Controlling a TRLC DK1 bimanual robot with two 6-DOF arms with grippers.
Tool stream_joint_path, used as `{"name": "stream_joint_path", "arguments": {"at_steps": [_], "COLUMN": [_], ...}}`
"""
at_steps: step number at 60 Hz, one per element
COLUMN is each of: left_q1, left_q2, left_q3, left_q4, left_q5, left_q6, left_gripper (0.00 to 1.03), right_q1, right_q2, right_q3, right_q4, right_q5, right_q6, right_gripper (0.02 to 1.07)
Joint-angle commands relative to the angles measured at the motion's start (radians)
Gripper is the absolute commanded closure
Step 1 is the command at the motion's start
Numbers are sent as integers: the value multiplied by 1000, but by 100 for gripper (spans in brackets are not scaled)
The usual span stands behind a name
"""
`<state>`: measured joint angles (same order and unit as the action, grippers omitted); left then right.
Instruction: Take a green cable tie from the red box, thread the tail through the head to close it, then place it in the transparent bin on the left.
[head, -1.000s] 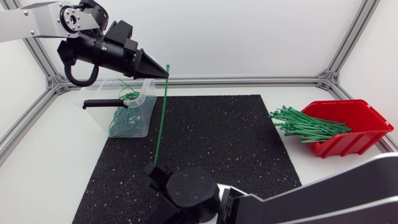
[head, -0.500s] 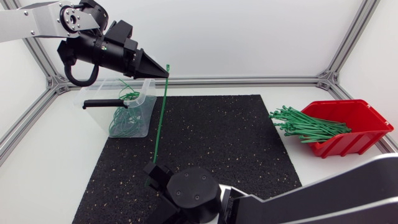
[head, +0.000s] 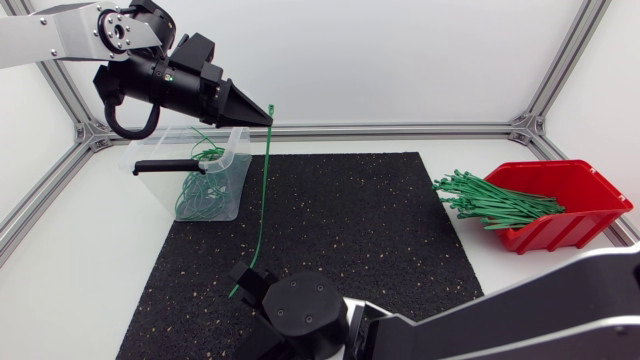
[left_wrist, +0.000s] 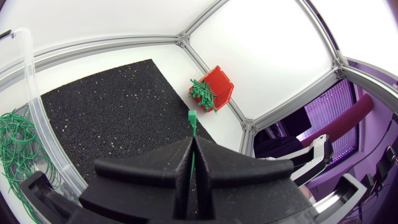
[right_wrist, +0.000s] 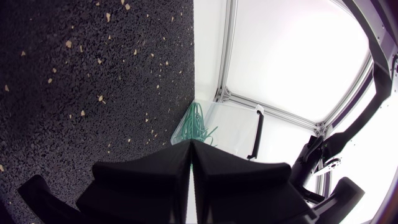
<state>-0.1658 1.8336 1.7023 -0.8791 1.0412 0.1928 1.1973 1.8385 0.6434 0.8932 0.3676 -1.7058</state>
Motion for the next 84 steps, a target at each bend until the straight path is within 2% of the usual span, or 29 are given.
{"name": "stream_joint_path", "arguments": {"at_steps": [1, 11, 17, 23, 37, 45, 53, 84], "left_q1": [-5, -9, -11, -11, -6, 8, 11, 9], "left_q2": [-2, -2, 0, -4, -8, -10, -4, 0], "left_q3": [-6, -10, -12, -12, -15, -13, -16, -3], "left_q4": [-9, -9, -9, -9, -11, -11, -11, -11], "left_q5": [2, 2, 2, 2, 0, 0, 0, -1], "left_q6": [22, 22, 22, 22, 22, 23, 23, 22], "left_gripper": [100, 100, 100, 100, 100, 100, 100, 100], "right_q1": [5, 8, 10, 10, 10, 13, 16, 39], "right_q2": [11, -1, -15, -21, -31, -38, -47, -68], "right_q3": [24, 29, 25, 22, 10, 4, 6, -21], "right_q4": [-7, -8, -10, -10, -11, -10, -11, -13], "right_q5": [16, 36, 36, 36, 36, 34, 34, 34], "right_q6": [-3, -12, -15, -17, -20, -25, -25, -29], "right_gripper": [100, 82, 62, 59, 61, 73, 79, 85]}}
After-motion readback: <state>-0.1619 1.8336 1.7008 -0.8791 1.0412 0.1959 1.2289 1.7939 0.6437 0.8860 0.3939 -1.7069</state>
